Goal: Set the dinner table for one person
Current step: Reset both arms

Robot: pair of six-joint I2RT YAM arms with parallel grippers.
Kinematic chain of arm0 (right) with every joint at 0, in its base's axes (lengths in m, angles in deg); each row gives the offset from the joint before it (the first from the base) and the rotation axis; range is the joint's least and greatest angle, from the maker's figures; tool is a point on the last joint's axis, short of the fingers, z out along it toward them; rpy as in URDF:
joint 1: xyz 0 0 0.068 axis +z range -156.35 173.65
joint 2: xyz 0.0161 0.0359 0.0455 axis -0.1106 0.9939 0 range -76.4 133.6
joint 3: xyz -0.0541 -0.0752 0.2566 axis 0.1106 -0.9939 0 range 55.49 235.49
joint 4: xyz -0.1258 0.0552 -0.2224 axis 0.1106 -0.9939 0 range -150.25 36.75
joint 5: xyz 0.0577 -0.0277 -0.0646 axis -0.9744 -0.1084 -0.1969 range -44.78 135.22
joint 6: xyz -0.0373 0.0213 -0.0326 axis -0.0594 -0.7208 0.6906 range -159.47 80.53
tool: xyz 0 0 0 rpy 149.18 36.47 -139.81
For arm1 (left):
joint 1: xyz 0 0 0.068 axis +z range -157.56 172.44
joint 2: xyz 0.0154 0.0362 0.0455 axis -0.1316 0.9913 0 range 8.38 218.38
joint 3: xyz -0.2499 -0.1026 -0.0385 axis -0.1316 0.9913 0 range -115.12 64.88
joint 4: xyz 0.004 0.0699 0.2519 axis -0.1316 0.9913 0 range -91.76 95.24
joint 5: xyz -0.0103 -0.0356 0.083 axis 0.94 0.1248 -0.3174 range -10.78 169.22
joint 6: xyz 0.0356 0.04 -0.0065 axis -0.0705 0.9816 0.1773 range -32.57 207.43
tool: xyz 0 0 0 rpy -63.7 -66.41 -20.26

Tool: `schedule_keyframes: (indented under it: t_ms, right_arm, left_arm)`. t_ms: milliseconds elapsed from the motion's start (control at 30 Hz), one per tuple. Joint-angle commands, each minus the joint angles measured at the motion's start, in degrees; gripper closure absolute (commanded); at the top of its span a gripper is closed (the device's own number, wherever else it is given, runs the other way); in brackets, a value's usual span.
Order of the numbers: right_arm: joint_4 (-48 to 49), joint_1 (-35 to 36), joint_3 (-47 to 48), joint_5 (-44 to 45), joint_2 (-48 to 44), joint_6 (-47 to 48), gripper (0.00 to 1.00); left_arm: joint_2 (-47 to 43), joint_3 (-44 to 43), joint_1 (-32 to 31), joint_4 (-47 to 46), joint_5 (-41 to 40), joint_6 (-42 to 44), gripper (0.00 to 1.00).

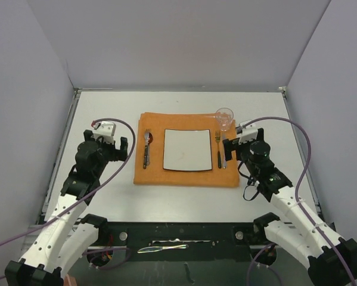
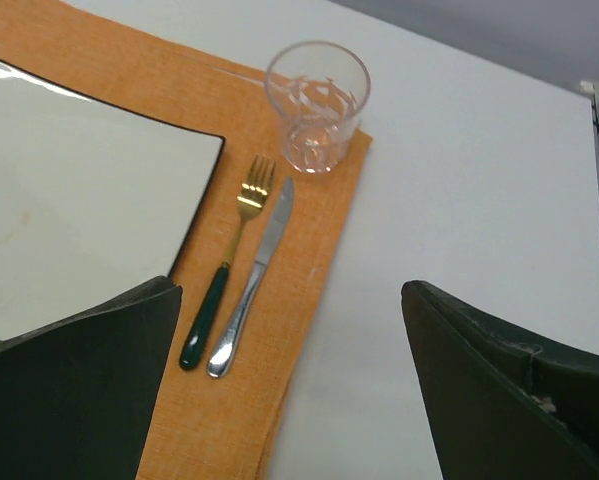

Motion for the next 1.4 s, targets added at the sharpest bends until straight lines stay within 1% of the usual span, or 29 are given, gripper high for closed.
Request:
schedule_keyframes:
  t_ms: [0,100,167,233,300,333,433,500,567,700,800,867,933,1000,1100,1133,1200,1333,1367]
  right_arm:
    - [1.8,-6.1,1.1,-1.3,-1.9,-2.8,0.02]
    - [1.9,-7.9,1.3,-0.9,-0.9,-2.0,0.02]
    - [2.3,-9.0,1.2,-1.8,0.3,-2.1,0.02]
    - [3.2,-11.1,0.4,-2.1,1.7,-3.2,0.02]
    - [4.8,-14.1,-0.9,-3.2,3.4,-4.2,0.02]
    - [5.8,-15.1,-1.6,-4.0,4.4,-4.3,0.02]
    - [8.8,-17.6,-2.9,-7.3,7.7,-3.0,0.02]
    - [11.0,-19.2,-3.6,-8.8,9.9,-3.4,0.02]
    - [14.4,-20.1,-4.9,-9.4,12.6,-3.4,0.02]
    - [23.6,-20.5,-8.0,-6.9,19.9,-3.6,0.02]
    - [29.0,-20.0,-8.2,-5.2,25.1,-3.1,0.02]
    - [31.5,-20.0,-7.8,-3.8,28.1,-2.7,0.02]
    - [34.3,-20.0,-8.0,-3.4,30.7,-2.0,0.02]
    - [36.3,-19.9,-8.4,-2.9,31.9,-1.1,0.02]
    - [37.0,-20.0,-8.2,-3.2,33.1,-0.4,0.02]
    - [37.2,-20.2,-8.1,-2.8,33.6,-0.9,0.02]
    - [38.8,-21.1,-8.5,-2.9,34.6,-2.1,0.02]
    - [43.3,-22.3,-10.4,-2.3,36.6,-3.7,0.02]
    - [44.5,-22.6,-11.0,-2.7,37.1,-4.0,0.02]
  left_arm:
    - [-2.6,1.6,1.1,-4.8,-5.6,0.7,0.03]
    - [-3.2,4.4,3.1,-8.7,-6.4,0.4,0.02]
    - [-2.5,6.1,5.1,-11.0,-5.5,-0.4,0.02]
    - [-0.4,7.1,7.5,-13.0,-4.4,-1.7,0.02]
    - [2.5,8.6,10.9,-16.7,-3.0,-3.7,0.02]
    - [3.8,9.5,11.3,-19.0,-3.3,-4.1,0.02]
    - [8.0,13.2,12.0,-28.5,-2.1,-2.7,0.02]
    - [10.7,14.1,12.5,-30.8,-3.1,-3.8,0.02]
    - [13.7,16.5,12.8,-35.2,-2.7,-4.7,0.02]
    - [20.2,20.2,12.8,-41.5,-7.7,-8.6,0.02]
    - [24.0,20.9,12.8,-44.9,-7.6,-5.7,0.02]
    - [26.8,22.3,12.8,-50.8,-7.0,-4.2,0.02]
    - [30.4,23.1,12.9,-55.6,-8.2,-3.9,0.02]
    - [33.8,22.7,13.3,-59.4,-7.2,-3.2,0.02]
    - [37.2,21.5,13.8,-61.1,-2.2,-2.5,0.02]
    - [38.8,22.0,14.0,-63.2,-1.1,-2.7,0.02]
    - [42.8,23.5,14.7,-69.7,3.8,-1.2,0.02]
    - [48.9,25.9,15.0,-81.5,5.7,-0.9,0.02]
    - [50.7,25.7,15.2,-83.2,5.7,-0.9,0.02]
